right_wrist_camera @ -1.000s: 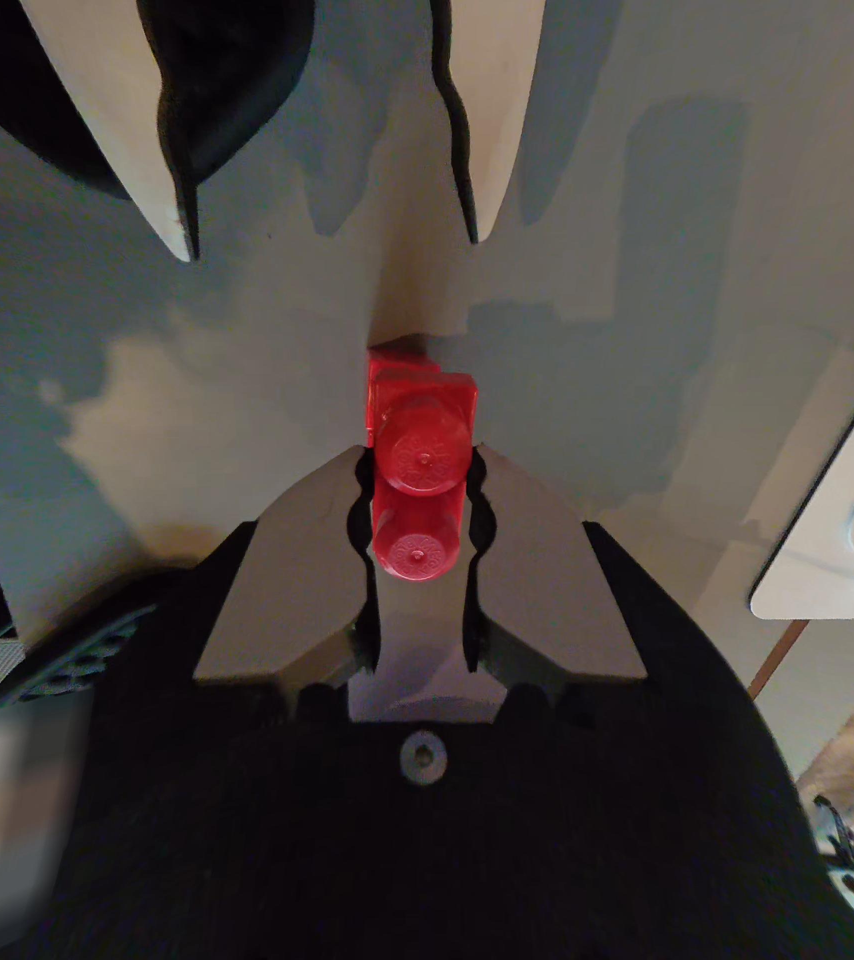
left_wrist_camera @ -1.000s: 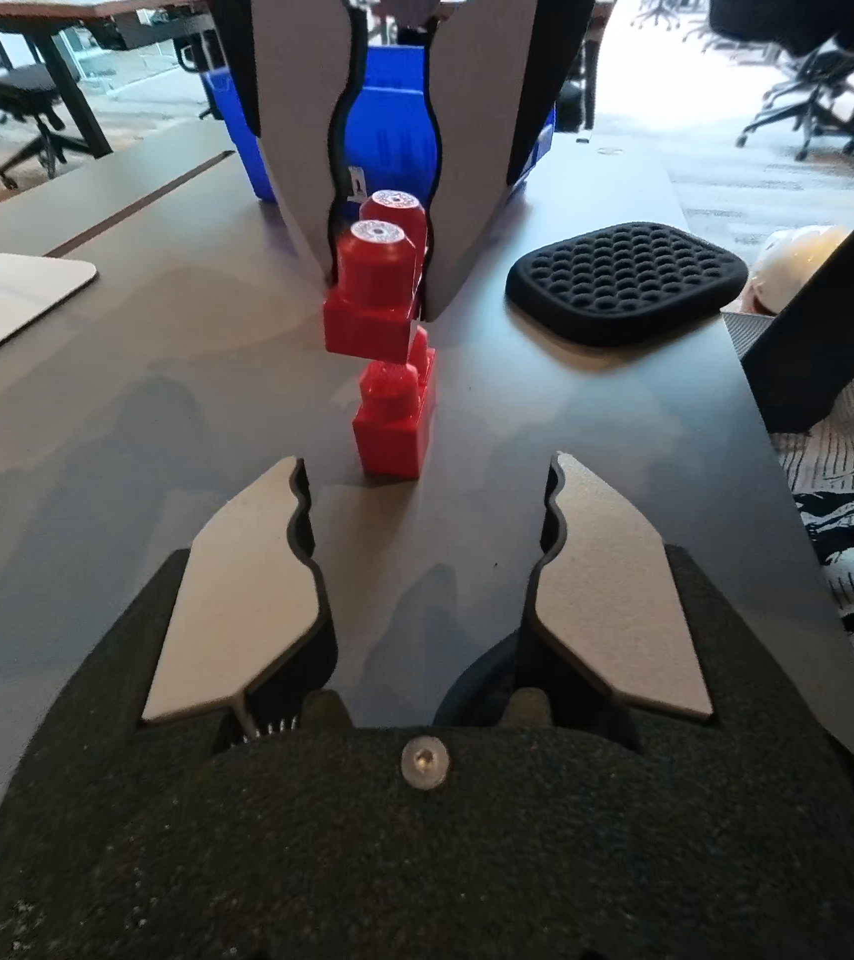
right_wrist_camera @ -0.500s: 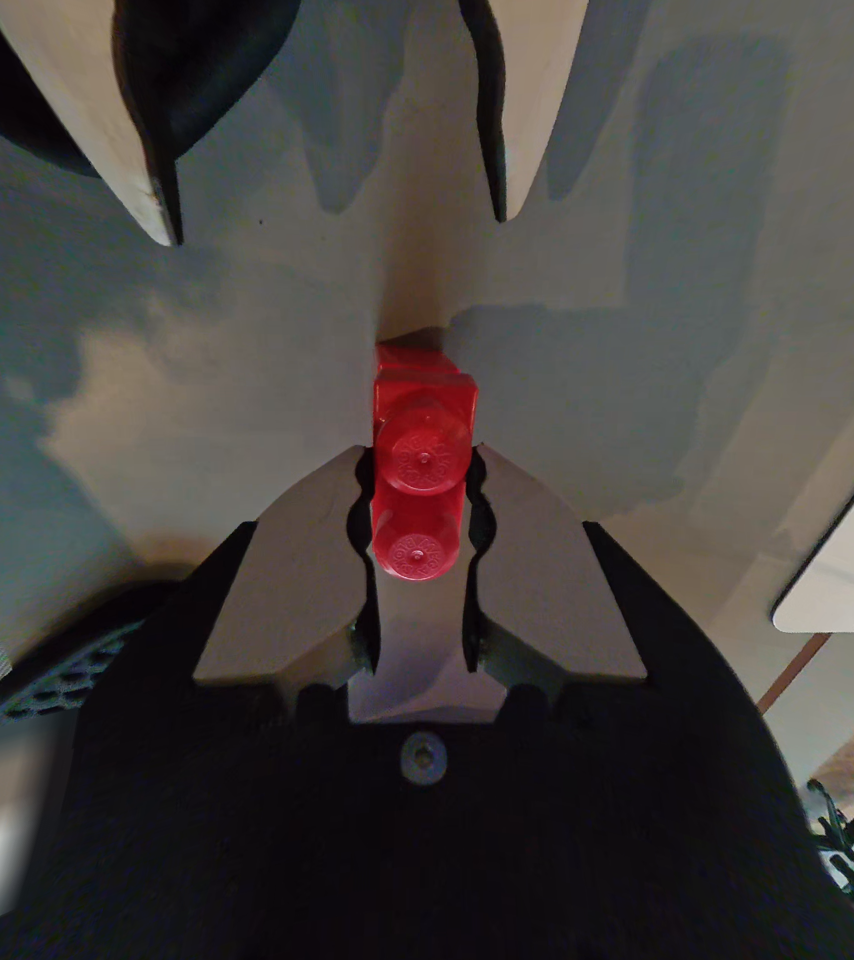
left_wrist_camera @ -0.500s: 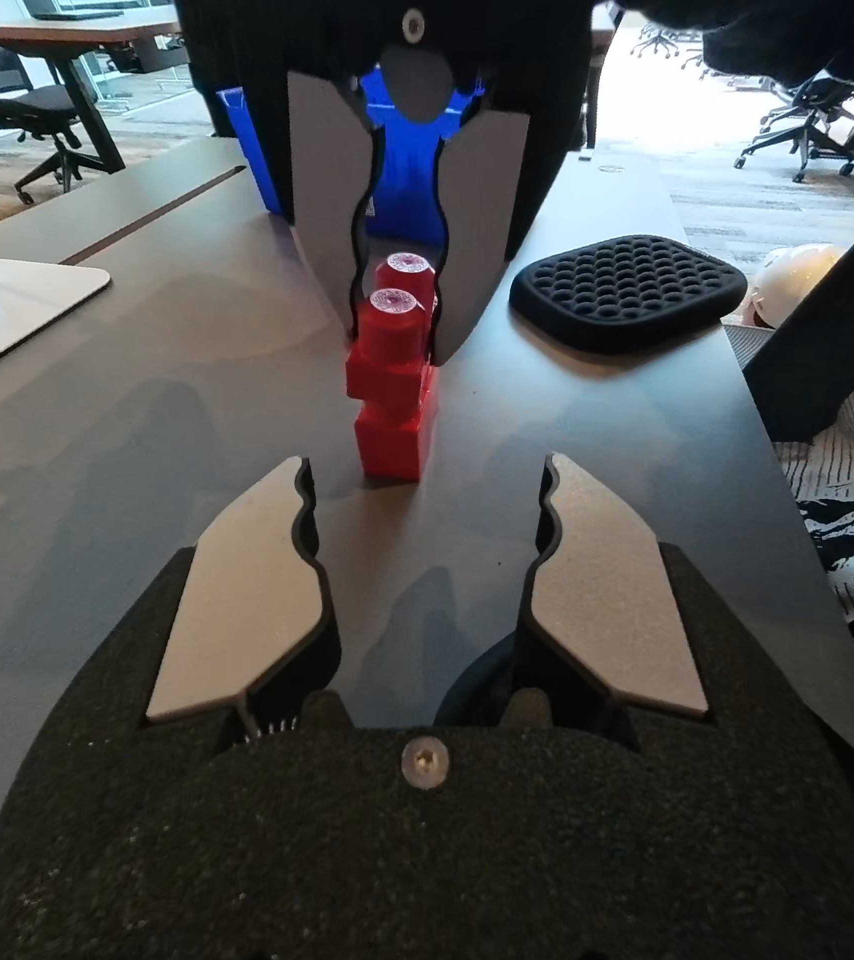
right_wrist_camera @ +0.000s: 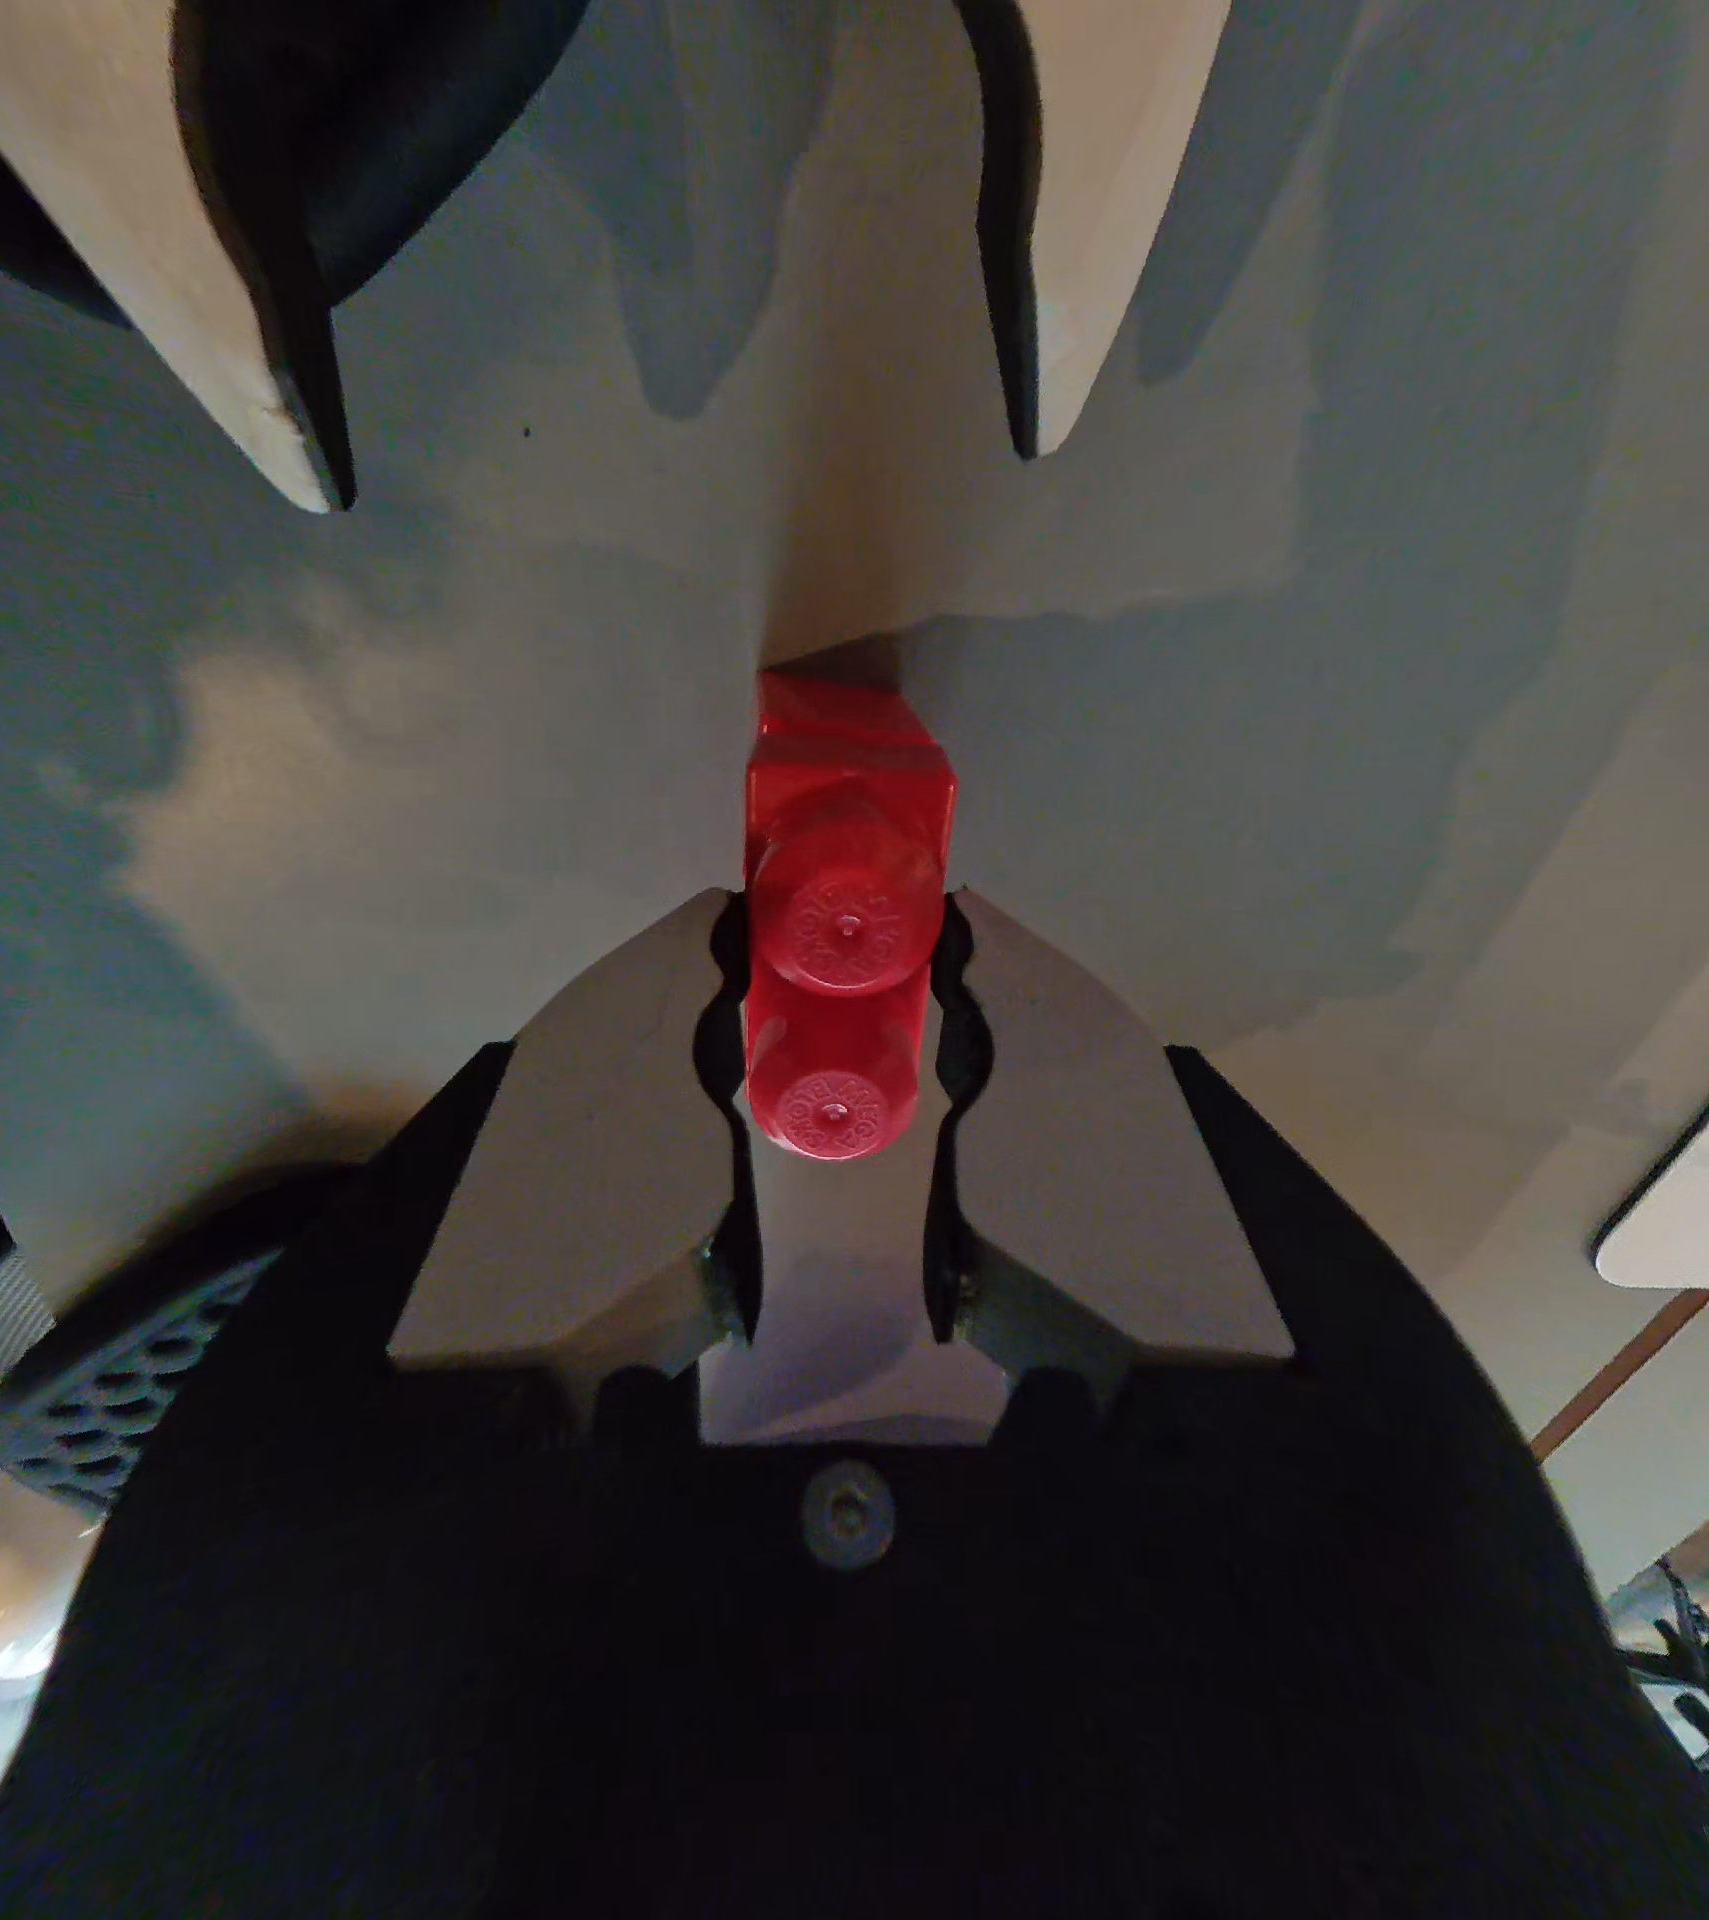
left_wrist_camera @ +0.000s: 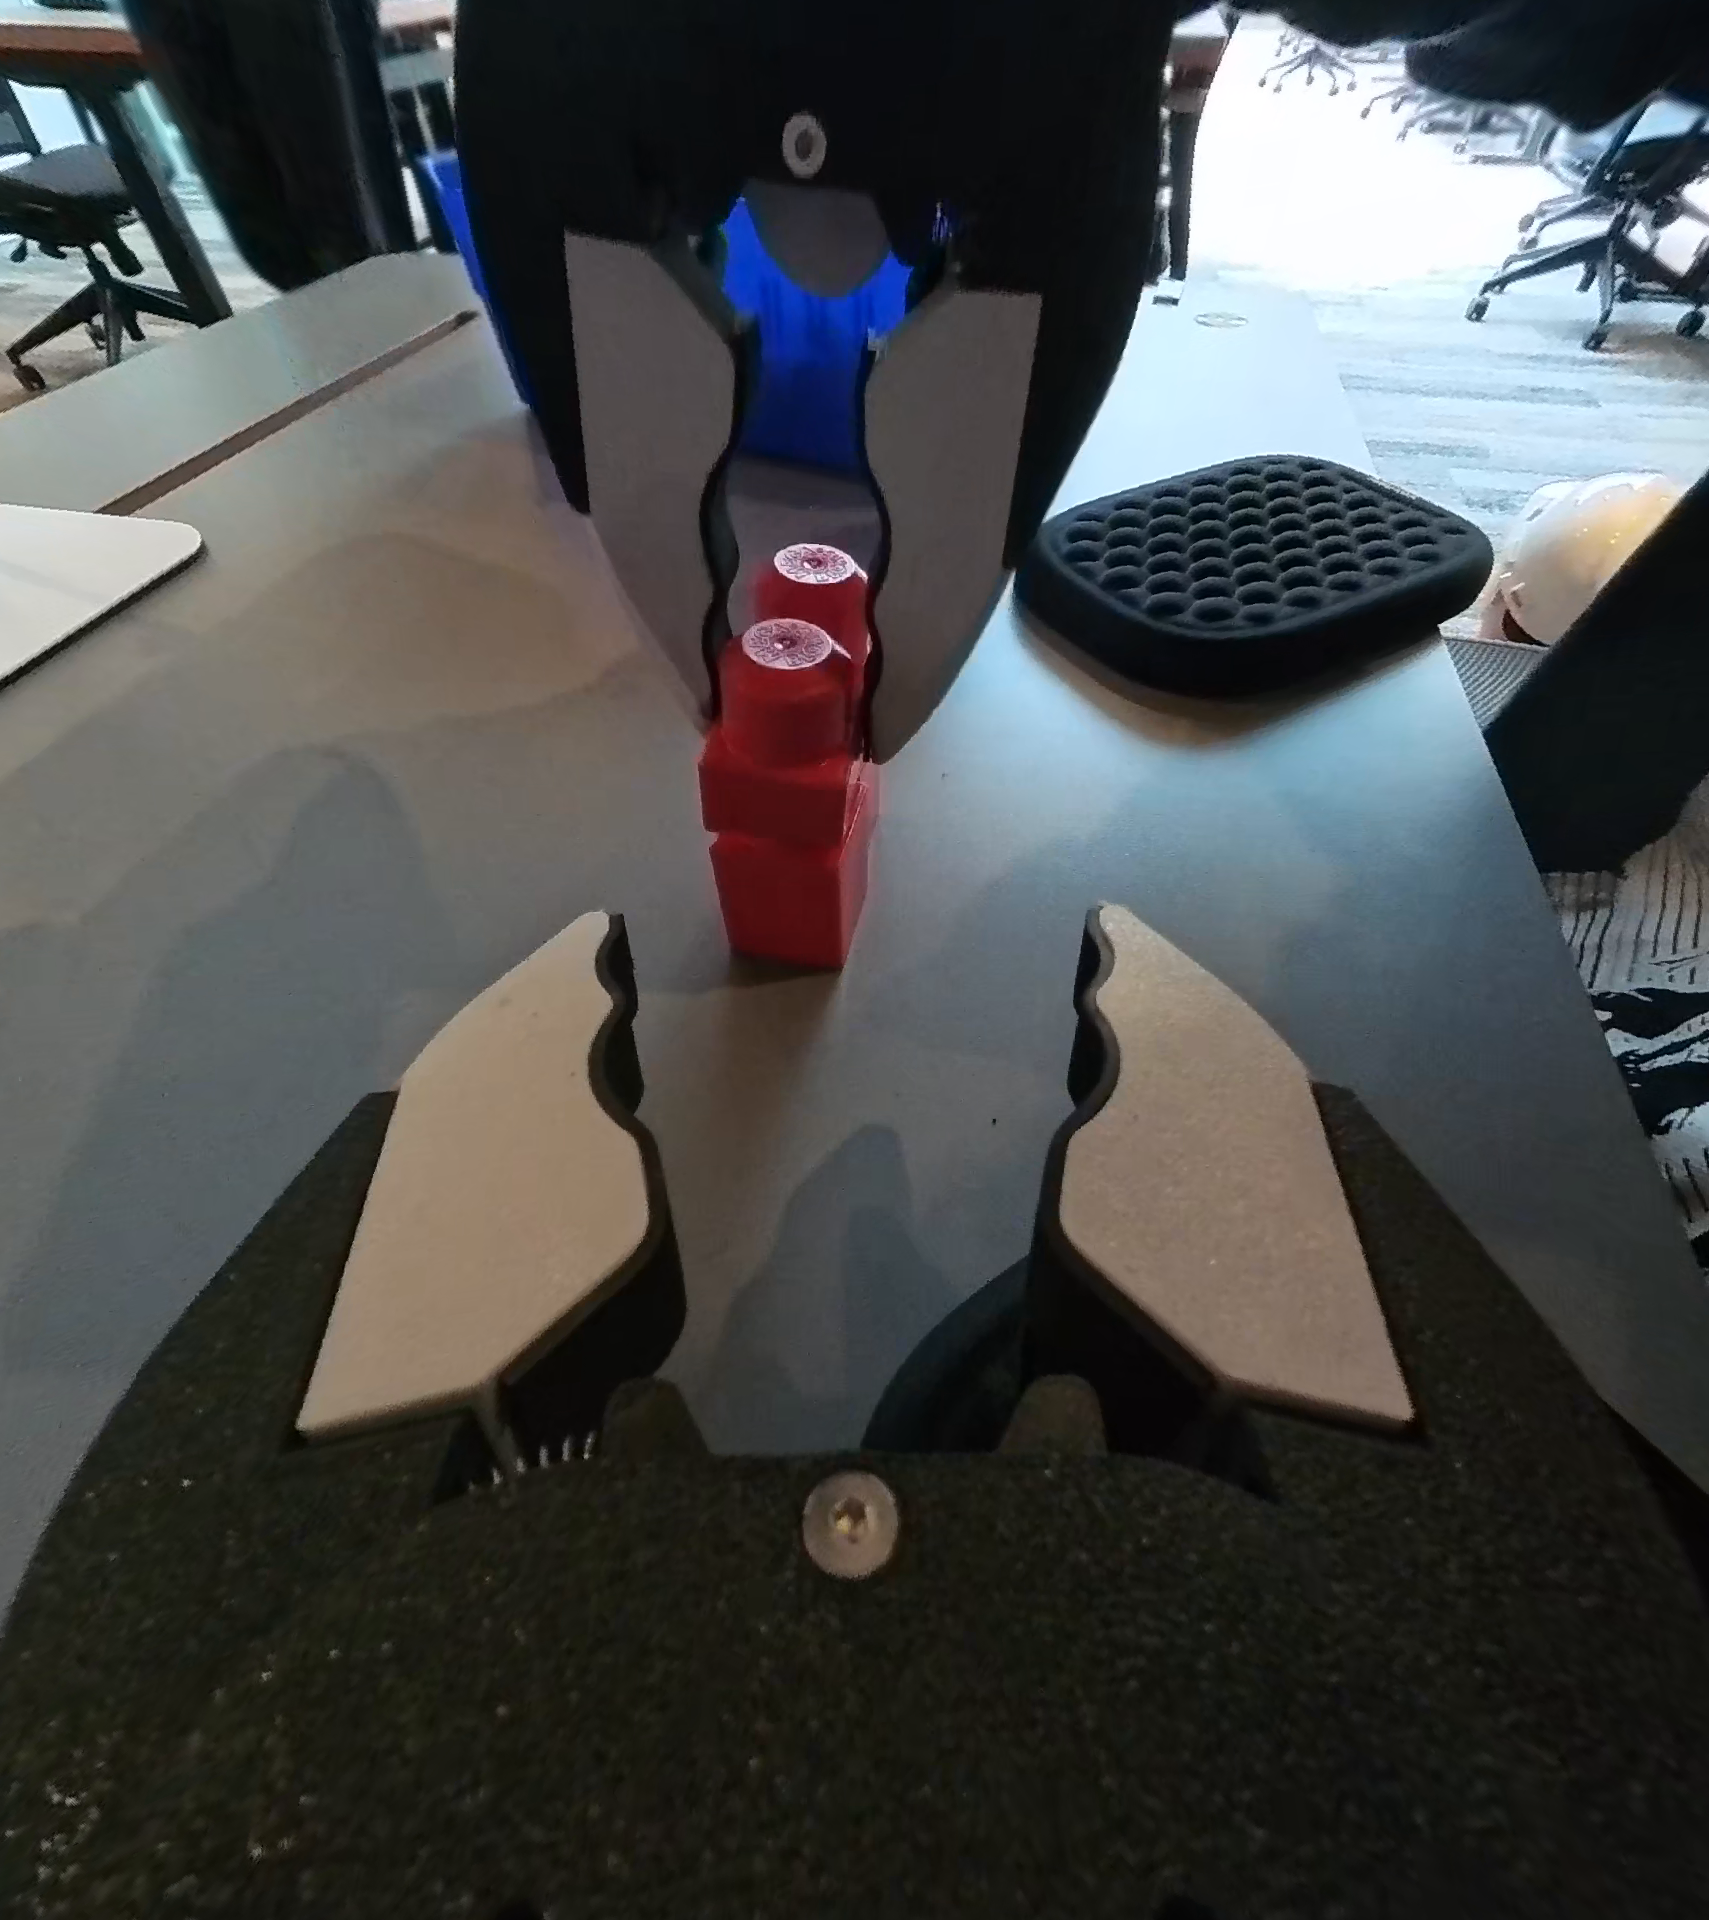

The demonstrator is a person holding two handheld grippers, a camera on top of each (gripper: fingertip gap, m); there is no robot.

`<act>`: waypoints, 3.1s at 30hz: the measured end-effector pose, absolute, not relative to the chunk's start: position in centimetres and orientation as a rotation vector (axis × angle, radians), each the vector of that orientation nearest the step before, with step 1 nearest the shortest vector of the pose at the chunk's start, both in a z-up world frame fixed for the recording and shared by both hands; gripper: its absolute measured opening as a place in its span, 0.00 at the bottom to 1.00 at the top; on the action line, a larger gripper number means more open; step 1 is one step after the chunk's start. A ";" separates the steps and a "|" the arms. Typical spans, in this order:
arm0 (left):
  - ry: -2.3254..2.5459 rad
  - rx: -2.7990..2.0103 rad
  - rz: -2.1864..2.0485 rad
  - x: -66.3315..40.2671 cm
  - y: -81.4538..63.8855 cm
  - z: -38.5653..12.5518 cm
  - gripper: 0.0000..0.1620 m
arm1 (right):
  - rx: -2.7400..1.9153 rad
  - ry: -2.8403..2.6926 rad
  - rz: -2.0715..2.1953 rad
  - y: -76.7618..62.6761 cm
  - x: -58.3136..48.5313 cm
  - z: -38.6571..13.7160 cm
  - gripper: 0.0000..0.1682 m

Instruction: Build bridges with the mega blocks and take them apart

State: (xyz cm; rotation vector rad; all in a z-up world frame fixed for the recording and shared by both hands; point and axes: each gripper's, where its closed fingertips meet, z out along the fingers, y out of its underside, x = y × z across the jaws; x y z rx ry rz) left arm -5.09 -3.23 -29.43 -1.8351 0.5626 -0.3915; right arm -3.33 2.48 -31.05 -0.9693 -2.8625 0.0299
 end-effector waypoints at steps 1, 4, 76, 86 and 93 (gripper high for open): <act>0.563 -1.836 -0.392 -5.1 -3.2 -29.4 0.50 | -0.975 -2.868 0.027 2.5 -3.3 -31.1 0.20; 0.560 -1.833 -0.391 -5.1 -3.2 -29.4 0.50 | -0.989 -2.885 0.009 2.5 -3.3 -31.3 0.20; 0.497 -1.856 -0.361 -5.9 -3.2 -29.6 0.51 | -2.337 -2.022 -0.162 30.0 24.1 -24.1 0.20; 0.492 -1.848 -0.365 -6.0 -3.2 -29.4 0.50 | -2.410 -1.999 -0.191 31.4 25.0 -29.8 0.20; 0.482 -1.845 -0.370 -6.1 -3.1 -29.4 0.51 | -2.418 -1.994 -0.166 31.5 25.2 -31.2 0.21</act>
